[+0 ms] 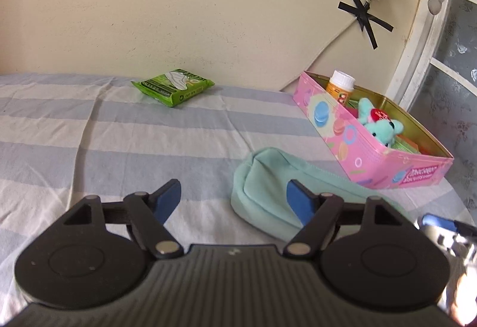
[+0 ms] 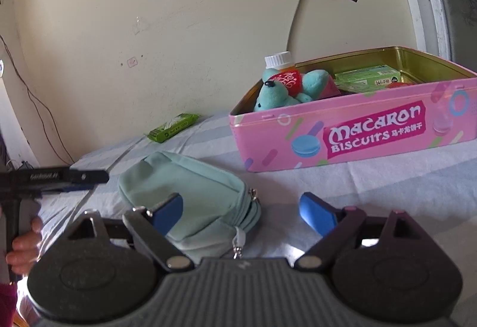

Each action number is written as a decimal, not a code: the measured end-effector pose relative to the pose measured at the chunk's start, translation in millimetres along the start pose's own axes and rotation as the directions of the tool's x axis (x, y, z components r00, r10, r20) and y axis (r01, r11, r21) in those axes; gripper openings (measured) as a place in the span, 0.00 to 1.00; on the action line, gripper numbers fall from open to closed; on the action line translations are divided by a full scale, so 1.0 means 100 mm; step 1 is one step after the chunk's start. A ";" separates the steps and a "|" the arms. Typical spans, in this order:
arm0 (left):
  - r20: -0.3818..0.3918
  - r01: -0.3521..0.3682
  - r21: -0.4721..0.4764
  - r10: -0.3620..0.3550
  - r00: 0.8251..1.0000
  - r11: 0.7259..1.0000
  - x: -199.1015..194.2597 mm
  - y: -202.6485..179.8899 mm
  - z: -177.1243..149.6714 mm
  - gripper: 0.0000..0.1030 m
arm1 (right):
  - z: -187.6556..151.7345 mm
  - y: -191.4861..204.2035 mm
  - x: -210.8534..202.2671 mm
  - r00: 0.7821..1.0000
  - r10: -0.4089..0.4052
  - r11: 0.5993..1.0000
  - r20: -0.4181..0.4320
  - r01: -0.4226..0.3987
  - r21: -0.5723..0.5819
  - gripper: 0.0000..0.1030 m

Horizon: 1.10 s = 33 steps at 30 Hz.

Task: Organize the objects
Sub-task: 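Grasp the teal zippered pouch with the right gripper, then lift the teal pouch and lower it into the pink tin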

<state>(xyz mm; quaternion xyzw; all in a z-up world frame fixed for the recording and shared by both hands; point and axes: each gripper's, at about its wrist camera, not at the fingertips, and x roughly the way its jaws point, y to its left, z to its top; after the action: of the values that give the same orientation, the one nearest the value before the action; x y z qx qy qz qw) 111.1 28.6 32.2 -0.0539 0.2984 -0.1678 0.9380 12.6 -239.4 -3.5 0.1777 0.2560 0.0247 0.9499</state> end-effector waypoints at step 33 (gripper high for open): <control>-0.004 0.287 0.165 -0.290 0.957 0.944 -0.07 -1.65 -0.08 0.43 | 0.00 -0.71 -1.12 0.971 -0.151 0.980 0.183 0.172 -0.102 0.60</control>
<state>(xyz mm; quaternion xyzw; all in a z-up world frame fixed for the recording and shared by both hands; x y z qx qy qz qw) 53.9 -123.3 62.5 -0.0216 0.2630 -0.3267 0.9075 -88.1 -320.9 25.2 0.1019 0.1837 -0.0536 0.9762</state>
